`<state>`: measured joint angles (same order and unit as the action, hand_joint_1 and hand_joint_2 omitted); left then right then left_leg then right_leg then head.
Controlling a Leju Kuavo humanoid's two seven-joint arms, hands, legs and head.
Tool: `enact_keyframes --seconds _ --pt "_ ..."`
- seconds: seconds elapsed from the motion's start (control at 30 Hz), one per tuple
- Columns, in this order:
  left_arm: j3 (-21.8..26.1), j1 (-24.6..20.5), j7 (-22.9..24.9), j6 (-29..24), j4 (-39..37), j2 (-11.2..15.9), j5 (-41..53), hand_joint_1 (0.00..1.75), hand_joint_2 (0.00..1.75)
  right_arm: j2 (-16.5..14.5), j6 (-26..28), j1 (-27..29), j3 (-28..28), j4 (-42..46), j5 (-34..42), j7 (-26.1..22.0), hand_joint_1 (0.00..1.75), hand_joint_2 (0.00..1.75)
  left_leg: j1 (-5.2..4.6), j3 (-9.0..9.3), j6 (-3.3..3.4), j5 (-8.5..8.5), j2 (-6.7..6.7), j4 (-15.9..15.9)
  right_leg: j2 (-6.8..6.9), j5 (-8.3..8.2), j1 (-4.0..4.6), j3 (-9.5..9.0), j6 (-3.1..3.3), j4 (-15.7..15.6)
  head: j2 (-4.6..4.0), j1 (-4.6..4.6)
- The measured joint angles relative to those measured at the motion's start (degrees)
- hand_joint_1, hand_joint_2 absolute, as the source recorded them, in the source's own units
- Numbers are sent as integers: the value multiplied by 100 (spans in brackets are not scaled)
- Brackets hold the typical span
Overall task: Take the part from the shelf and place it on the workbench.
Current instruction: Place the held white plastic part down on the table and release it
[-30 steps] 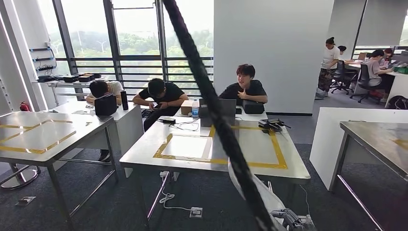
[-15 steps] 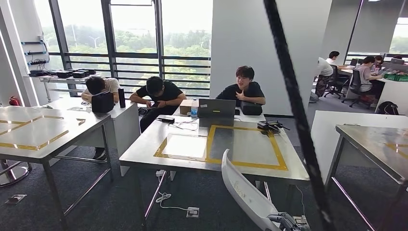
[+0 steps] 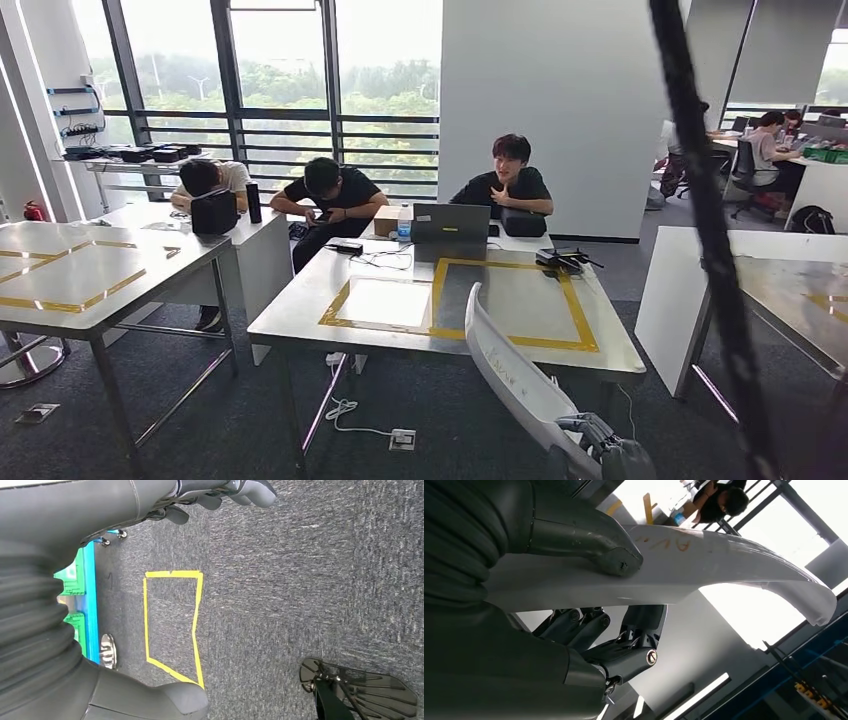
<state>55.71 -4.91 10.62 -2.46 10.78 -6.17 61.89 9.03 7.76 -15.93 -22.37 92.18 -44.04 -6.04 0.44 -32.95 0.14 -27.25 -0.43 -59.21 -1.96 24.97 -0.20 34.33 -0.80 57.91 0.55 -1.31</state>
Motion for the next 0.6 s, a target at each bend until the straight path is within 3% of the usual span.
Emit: enact_keyframes --seconds 0.47,0.6 --pt "2 -40 -39 94 0 -17 -13 0 175 15 -427 -310 -35 65 -152 40 175 175 4 -2 -4 -1 2 3 0 3 4 2 6 5 0 0" --pt "2 -59 -7 155 0 -28 44 0 175 -33 -418 -351 -57 74 -241 47 175 175 -31 -5 19 -17 -1 -12 0 0 -28 -2 -24 -3 0 0"
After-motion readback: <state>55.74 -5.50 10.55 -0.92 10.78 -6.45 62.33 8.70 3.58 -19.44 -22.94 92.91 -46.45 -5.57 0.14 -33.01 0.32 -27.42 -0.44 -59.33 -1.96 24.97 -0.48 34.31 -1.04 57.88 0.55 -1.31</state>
